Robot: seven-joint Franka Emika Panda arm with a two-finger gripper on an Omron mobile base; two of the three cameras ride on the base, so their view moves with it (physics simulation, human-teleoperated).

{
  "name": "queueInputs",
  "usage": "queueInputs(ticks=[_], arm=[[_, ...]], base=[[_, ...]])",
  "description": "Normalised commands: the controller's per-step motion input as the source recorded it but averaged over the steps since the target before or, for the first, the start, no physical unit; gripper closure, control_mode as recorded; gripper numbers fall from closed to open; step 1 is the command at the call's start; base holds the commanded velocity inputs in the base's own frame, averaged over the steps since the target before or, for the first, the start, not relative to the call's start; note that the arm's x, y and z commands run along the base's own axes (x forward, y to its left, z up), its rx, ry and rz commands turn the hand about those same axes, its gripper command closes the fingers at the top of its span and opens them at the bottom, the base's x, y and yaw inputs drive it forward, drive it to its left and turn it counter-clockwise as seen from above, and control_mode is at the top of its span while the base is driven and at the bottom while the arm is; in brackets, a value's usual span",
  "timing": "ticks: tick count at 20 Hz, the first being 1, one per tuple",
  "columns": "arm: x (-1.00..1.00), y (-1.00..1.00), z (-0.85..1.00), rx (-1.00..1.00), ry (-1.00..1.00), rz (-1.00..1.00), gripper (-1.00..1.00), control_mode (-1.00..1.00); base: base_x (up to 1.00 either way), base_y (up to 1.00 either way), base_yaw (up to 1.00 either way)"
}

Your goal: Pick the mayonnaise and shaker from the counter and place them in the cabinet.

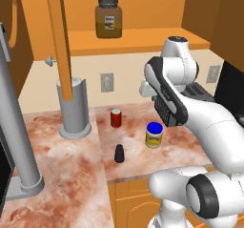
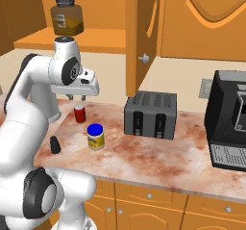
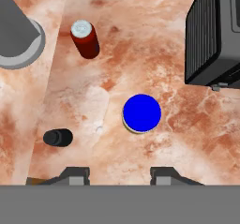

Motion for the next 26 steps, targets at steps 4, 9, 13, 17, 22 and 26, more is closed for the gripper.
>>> queueInputs(ticks=[4, 9, 13, 17, 22, 26], arm=[[-0.16, 0.00, 0.00, 0.00, 0.00, 0.00, -1.00, -1.00], [-0.30, -0.03, -0.09, 0.00, -0.01, 0.00, -1.00, -1.00], [-0.24, -0.11, -0.25, 0.00, 0.00, 0.00, -1.00, -1.00], [-0.24, -0.13, -0.34, 0.00, 0.00, 0.00, -1.00, -1.00], [-0.26, -0.11, -0.47, 0.00, -0.01, 0.00, -1.00, -1.00], [-0.17, -0.13, -0.51, 0.00, -0.06, 0.03, -1.00, -1.00]], base=[[0.00, 0.00, 0.00], [0.00, 0.00, 0.00], [0.00, 0.00, 0.00], [0.00, 0.00, 0.00], [0.00, 0.00, 0.00], [0.00, 0.00, 0.00]])
